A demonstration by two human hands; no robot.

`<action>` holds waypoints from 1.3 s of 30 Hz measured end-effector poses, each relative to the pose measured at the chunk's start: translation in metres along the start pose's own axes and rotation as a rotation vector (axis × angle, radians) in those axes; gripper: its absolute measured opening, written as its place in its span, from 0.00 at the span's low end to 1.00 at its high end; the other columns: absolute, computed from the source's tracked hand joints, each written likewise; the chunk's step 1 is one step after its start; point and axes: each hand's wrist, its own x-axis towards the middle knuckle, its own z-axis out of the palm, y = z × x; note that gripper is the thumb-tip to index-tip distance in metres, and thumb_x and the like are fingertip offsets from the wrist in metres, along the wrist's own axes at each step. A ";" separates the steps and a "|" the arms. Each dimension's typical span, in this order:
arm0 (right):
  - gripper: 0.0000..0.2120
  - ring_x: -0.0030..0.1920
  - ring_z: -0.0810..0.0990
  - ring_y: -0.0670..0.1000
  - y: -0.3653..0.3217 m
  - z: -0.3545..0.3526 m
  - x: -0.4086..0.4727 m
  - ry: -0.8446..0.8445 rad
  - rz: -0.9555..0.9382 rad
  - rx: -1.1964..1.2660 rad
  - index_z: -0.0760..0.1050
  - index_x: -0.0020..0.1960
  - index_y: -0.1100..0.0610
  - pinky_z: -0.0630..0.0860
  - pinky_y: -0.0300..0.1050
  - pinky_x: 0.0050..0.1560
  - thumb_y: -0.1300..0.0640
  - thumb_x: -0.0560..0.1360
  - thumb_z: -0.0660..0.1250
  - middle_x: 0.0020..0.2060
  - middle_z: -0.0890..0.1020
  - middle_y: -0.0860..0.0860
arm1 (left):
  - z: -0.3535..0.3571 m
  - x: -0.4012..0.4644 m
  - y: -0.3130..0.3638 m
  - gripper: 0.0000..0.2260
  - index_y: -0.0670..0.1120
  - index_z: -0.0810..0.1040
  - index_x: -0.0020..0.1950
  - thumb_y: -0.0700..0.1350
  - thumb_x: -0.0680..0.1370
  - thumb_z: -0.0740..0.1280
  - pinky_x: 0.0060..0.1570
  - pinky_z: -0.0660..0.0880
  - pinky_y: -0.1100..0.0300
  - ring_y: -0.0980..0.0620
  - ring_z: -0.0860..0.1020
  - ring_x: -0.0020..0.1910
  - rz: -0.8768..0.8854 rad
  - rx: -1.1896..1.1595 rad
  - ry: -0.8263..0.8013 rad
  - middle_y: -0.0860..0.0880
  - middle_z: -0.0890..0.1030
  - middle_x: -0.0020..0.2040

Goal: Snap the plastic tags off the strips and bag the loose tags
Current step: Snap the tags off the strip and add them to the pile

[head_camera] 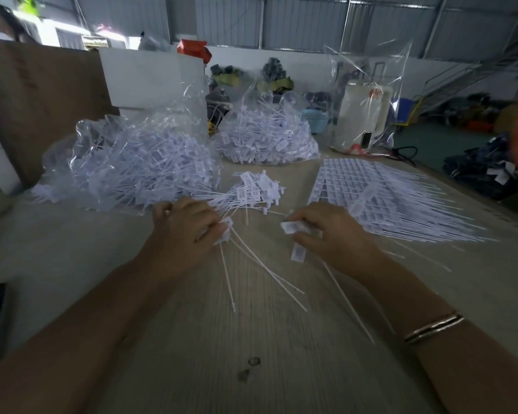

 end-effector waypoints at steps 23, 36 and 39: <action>0.10 0.37 0.81 0.51 0.010 0.001 0.008 0.031 -0.045 -0.037 0.82 0.48 0.59 0.75 0.49 0.47 0.54 0.76 0.65 0.40 0.84 0.52 | 0.011 0.005 0.021 0.17 0.48 0.79 0.40 0.58 0.74 0.57 0.49 0.65 0.44 0.56 0.70 0.46 0.117 -0.184 -0.064 0.58 0.76 0.38; 0.17 0.48 0.79 0.53 -0.026 0.025 0.008 0.012 -0.121 0.005 0.73 0.56 0.59 0.74 0.49 0.49 0.52 0.71 0.71 0.48 0.81 0.53 | 0.020 0.012 0.049 0.21 0.47 0.79 0.39 0.61 0.73 0.55 0.50 0.62 0.61 0.53 0.71 0.46 -0.093 -0.317 -0.193 0.54 0.77 0.38; 0.16 0.49 0.78 0.48 -0.013 0.019 0.005 -0.053 -0.080 0.060 0.75 0.56 0.57 0.73 0.48 0.52 0.51 0.73 0.70 0.49 0.81 0.50 | 0.021 0.011 0.045 0.19 0.42 0.80 0.39 0.55 0.73 0.59 0.50 0.68 0.53 0.50 0.74 0.42 -0.091 -0.403 -0.203 0.50 0.78 0.35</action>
